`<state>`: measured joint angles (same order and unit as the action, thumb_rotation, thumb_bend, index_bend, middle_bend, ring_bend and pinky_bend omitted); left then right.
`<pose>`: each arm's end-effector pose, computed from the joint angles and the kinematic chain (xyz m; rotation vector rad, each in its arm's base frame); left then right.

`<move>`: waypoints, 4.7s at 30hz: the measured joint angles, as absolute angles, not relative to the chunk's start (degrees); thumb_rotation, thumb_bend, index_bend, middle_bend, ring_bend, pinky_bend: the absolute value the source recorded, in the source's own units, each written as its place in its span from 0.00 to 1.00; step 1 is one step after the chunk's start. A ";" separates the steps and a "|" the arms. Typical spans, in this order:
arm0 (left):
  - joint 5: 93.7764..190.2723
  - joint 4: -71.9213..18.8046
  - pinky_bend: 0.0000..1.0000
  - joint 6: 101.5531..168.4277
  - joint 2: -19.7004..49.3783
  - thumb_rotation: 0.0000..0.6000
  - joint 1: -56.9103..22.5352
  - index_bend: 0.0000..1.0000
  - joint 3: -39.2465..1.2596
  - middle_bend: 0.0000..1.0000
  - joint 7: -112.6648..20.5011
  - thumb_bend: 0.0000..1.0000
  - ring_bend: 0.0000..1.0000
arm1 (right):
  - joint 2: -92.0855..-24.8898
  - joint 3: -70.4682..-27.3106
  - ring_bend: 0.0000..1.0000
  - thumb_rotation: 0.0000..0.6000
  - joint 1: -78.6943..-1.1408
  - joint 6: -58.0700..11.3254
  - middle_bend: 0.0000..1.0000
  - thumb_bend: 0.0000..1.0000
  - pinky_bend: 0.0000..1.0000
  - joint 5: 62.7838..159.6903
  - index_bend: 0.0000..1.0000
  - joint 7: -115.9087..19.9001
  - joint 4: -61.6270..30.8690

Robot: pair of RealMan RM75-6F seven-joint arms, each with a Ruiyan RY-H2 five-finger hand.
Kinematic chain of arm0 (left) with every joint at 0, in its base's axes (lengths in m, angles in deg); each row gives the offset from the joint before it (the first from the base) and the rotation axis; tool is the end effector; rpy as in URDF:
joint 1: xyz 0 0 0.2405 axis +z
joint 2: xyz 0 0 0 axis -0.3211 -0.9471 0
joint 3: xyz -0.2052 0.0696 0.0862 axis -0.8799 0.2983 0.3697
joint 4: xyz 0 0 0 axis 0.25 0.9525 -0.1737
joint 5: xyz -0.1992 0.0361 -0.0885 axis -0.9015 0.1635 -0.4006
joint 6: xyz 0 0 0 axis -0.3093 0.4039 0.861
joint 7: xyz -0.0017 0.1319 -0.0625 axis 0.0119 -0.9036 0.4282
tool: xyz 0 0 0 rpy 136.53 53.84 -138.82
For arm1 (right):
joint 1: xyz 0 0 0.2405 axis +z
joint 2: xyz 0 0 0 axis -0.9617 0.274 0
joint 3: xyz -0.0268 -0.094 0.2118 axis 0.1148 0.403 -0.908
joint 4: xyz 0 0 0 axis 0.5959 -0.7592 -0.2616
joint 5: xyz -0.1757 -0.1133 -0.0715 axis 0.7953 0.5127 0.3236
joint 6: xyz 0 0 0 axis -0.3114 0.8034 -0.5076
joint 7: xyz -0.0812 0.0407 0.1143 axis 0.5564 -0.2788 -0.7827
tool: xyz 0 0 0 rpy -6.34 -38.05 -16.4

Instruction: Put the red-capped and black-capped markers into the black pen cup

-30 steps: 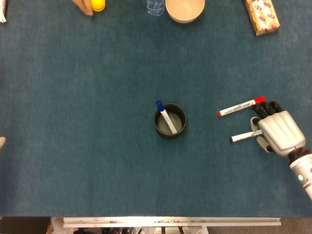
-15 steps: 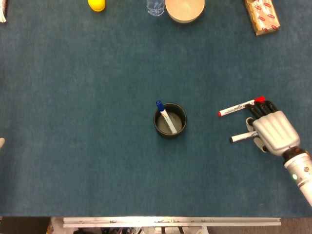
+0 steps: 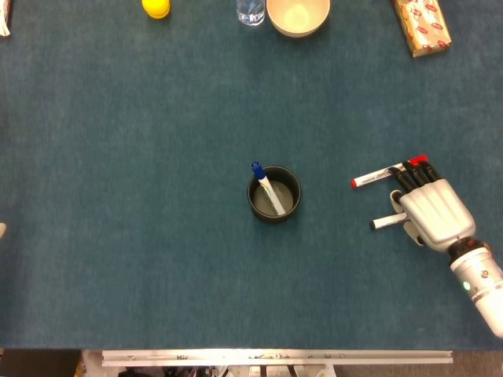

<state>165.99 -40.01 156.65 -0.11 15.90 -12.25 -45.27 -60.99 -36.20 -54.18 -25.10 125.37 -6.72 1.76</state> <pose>-0.3190 0.1669 0.1277 -1.3609 -0.9122 -0.8413 -0.2208 -0.2007 -0.0345 1.9928 -0.7556 0.5390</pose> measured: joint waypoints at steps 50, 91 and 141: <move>165.89 -39.26 0.55 156.82 0.02 1.00 16.33 0.46 -12.38 0.45 -44.33 0.09 0.40 | -64.21 -34.96 0.07 1.00 -53.43 -24.68 0.11 0.25 0.09 124.57 0.52 -4.68 -0.81; 165.50 -39.08 0.55 156.67 -0.09 1.00 16.38 0.46 -12.66 0.45 -44.17 0.09 0.40 | -59.06 -41.65 0.07 1.00 -51.98 -17.19 0.15 0.32 0.09 130.87 0.64 -14.25 12.08; 164.03 -36.38 0.55 156.82 -0.06 1.00 17.86 0.46 -12.87 0.45 -40.85 0.09 0.40 | -79.95 -44.35 0.07 1.00 -40.81 -18.28 0.17 0.32 0.09 139.28 0.66 -48.40 0.78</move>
